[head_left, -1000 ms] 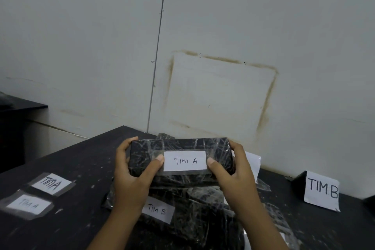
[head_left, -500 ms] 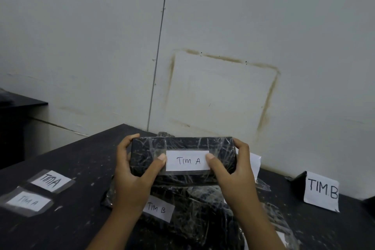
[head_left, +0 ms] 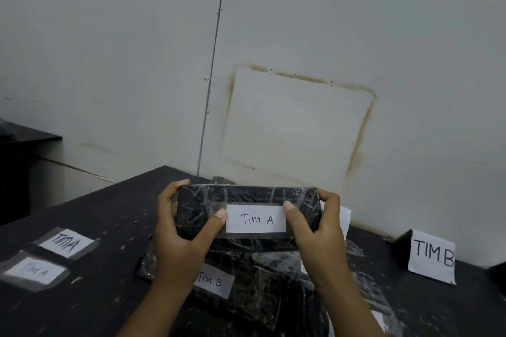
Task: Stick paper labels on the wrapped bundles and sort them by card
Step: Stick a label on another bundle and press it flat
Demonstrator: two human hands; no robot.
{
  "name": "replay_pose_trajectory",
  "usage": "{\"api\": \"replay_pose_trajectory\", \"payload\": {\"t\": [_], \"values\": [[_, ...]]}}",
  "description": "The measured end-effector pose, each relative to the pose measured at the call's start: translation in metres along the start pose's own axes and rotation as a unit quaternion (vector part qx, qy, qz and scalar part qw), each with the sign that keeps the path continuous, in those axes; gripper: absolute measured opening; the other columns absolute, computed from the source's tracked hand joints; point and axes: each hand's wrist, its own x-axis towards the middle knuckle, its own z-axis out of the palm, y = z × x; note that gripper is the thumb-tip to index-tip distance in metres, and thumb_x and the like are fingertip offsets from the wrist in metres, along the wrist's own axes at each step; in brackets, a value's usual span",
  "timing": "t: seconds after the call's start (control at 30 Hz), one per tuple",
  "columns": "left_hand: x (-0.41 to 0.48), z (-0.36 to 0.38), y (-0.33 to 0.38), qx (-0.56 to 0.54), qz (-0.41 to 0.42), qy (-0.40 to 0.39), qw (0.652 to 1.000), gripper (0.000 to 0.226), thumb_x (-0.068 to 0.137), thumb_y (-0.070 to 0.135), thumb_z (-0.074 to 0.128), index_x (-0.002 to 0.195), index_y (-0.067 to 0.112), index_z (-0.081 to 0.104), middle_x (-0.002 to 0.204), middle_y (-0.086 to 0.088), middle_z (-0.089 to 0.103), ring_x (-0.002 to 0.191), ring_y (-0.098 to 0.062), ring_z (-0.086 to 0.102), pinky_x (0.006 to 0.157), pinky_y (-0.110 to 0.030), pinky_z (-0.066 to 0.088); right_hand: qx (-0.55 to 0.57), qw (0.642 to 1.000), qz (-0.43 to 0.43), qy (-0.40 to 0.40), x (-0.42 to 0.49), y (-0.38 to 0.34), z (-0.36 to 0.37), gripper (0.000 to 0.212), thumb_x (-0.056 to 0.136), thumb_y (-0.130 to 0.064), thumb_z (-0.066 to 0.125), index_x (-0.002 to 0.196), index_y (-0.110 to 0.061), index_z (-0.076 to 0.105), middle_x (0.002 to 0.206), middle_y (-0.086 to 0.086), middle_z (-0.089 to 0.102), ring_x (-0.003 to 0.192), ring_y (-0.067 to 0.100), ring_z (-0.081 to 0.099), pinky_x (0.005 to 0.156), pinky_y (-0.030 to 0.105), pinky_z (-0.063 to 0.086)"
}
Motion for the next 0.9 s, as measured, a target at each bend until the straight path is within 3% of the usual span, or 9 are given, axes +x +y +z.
{"api": "replay_pose_trajectory", "payload": {"t": [0.07, 0.23, 0.37, 0.47, 0.57, 0.73, 0.83, 0.9], "values": [[-0.001, 0.001, 0.003, 0.001, 0.000, 0.000, 1.000, 0.058, 0.058, 0.055, 0.065, 0.112, 0.053, 0.045, 0.135, 0.001, 0.046, 0.128, -0.025, 0.042, 0.104, -0.051, 0.040, -0.012, 1.000, -0.014, 0.017, -0.001, -0.001, 0.001, 0.026, 0.084, -0.027, 0.064, 0.098, -0.020, 0.043, 0.069, -0.008, 0.056, 0.056, -0.002, 0.052, 0.052, 0.020, 0.045], [-0.001, 0.001, 0.000, -0.010, -0.010, 0.005, 1.000, 0.056, 0.057, 0.054, 0.066, 0.109, 0.056, 0.046, 0.132, 0.003, 0.049, 0.125, -0.026, 0.046, 0.101, -0.053, 0.042, 0.003, 1.000, -0.015, 0.026, 0.000, -0.004, -0.002, 0.014, 0.087, -0.016, 0.061, 0.088, -0.018, 0.047, 0.066, 0.008, 0.052, 0.057, 0.015, 0.046, 0.055, 0.035, 0.039], [-0.001, 0.001, 0.001, -0.020, -0.014, 0.001, 1.000, 0.057, 0.057, 0.054, 0.067, 0.109, 0.054, 0.047, 0.126, 0.008, 0.051, 0.121, -0.020, 0.048, 0.099, -0.049, 0.044, -0.001, 1.000, 0.000, 0.010, 0.002, -0.002, -0.005, 0.011, 0.090, -0.013, 0.052, 0.090, -0.021, 0.045, 0.058, 0.000, 0.045, 0.052, 0.014, 0.037, 0.054, 0.035, 0.032], [0.003, 0.000, -0.004, -0.035, -0.025, 0.008, 0.999, 0.058, 0.058, 0.052, 0.071, 0.112, 0.052, 0.048, 0.132, -0.003, 0.050, 0.124, -0.033, 0.047, 0.097, -0.060, 0.043, -0.008, 0.999, 0.029, -0.041, 0.001, -0.004, -0.006, 0.017, 0.091, -0.023, 0.052, 0.102, -0.028, 0.040, 0.075, 0.004, 0.057, 0.066, 0.019, 0.052, 0.062, 0.034, 0.041], [0.005, -0.002, -0.006, -0.042, -0.032, 0.014, 0.999, 0.059, 0.059, 0.050, 0.072, 0.114, 0.050, 0.049, 0.132, -0.005, 0.051, 0.122, -0.035, 0.049, 0.095, -0.062, 0.043, -0.053, 0.994, 0.036, -0.088, -0.001, -0.008, -0.007, 0.042, 0.084, -0.033, 0.063, 0.114, -0.029, 0.033, 0.096, -0.007, 0.062, 0.082, 0.007, 0.062, 0.065, 0.019, 0.048], [0.006, -0.004, -0.009, -0.052, -0.047, 0.020, 0.997, 0.059, 0.057, 0.050, 0.072, 0.112, 0.050, 0.050, 0.130, -0.006, 0.052, 0.121, -0.034, 0.050, 0.094, -0.063, 0.044, -0.048, 0.992, 0.009, -0.118, -0.001, -0.009, -0.011, 0.038, 0.087, -0.018, 0.061, 0.110, -0.034, 0.036, 0.111, -0.008, 0.057, 0.090, -0.004, 0.059, 0.071, 0.014, 0.051], [0.007, -0.004, -0.010, -0.061, -0.051, 0.011, 0.997, 0.061, 0.056, 0.050, 0.073, 0.113, 0.047, 0.050, 0.123, -0.003, 0.056, 0.112, -0.028, 0.056, 0.090, -0.060, 0.048, -0.045, 0.989, 0.018, -0.141, 0.000, -0.007, -0.016, 0.043, 0.090, -0.014, 0.055, 0.123, -0.030, 0.033, 0.119, -0.001, 0.055, 0.097, 0.007, 0.060, 0.082, 0.026, 0.052], [0.007, -0.004, -0.010, -0.065, -0.054, 0.004, 0.996, 0.061, 0.055, 0.049, 0.072, 0.112, 0.045, 0.051, 0.114, 0.003, 0.059, 0.103, -0.021, 0.060, 0.088, -0.056, 0.051, -0.050, 0.987, 0.029, -0.152, 0.000, -0.005, -0.018, 0.049, 0.091, -0.017, 0.054, 0.131, -0.031, 0.029, 0.120, 0.002, 0.055, 0.097, 0.013, 0.059, 0.081, 0.031, 0.050]]}}
